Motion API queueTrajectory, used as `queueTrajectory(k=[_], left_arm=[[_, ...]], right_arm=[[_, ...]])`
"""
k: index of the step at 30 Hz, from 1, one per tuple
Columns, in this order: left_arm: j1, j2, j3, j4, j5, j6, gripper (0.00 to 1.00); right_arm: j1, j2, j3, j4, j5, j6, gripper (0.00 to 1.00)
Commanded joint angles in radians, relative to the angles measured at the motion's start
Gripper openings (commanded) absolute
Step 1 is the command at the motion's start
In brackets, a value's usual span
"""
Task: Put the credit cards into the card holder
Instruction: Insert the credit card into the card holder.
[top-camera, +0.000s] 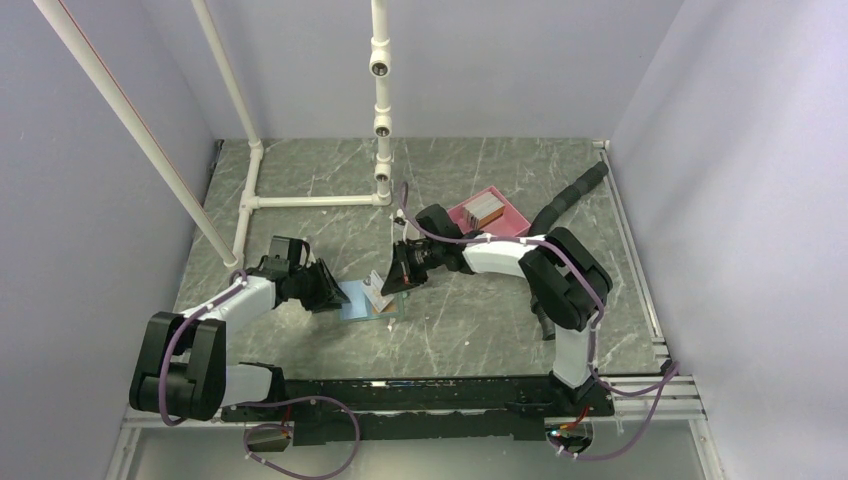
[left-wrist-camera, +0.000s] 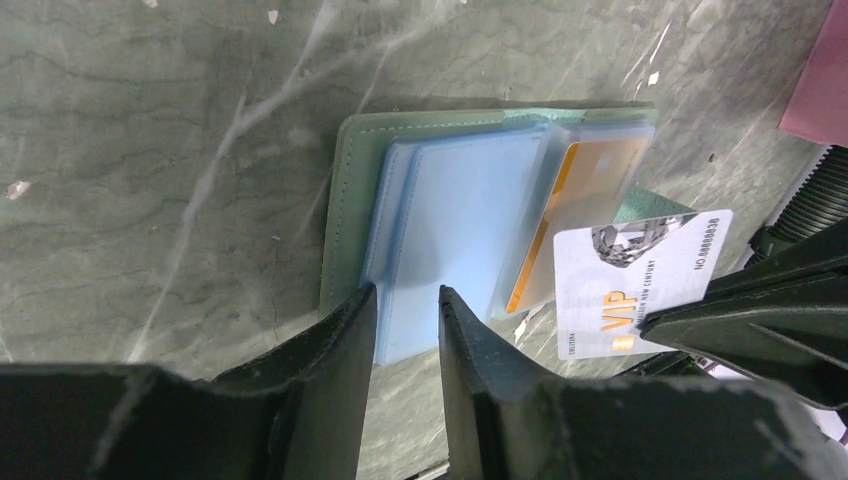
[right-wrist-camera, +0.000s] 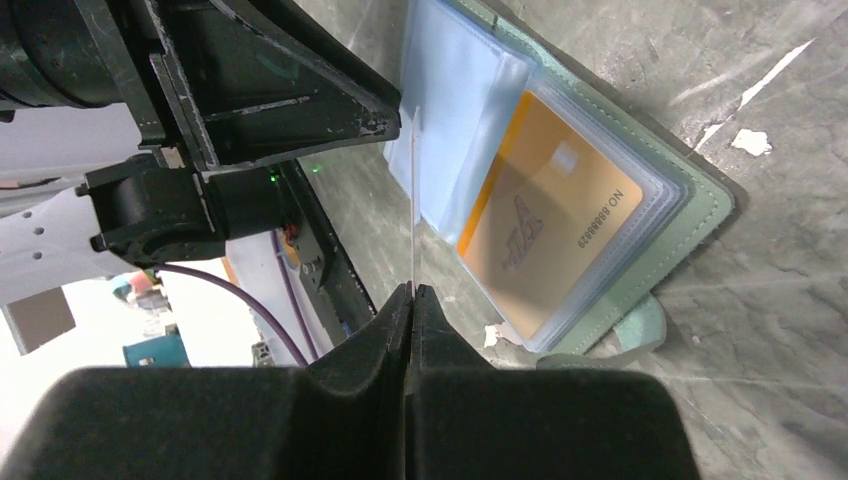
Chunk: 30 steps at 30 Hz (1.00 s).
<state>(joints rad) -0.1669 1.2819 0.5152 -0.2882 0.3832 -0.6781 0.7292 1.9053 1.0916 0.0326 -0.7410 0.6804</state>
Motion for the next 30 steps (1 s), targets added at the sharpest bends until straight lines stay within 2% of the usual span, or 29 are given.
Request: queueTrajectory(k=[1, 17, 30], left_arm=[[-0.002, 0.015, -0.029, 0.004, -0.043, -0.011, 0.35], [-0.002, -0.009, -0.037, -0.002, -0.05, -0.008, 0.34], [-0.002, -0.011, -0.085, 0.04, -0.052, -0.029, 0.28]], right_arm=[[0.003, -0.001, -0.034, 0.086, 0.013, 0.04, 0.0], [-0.007, 0.045, -0.068, 0.11, 0.052, 0.068, 0.0], [-0.011, 0.113, -0.084, 0.381, 0.088, 0.185, 0.0]])
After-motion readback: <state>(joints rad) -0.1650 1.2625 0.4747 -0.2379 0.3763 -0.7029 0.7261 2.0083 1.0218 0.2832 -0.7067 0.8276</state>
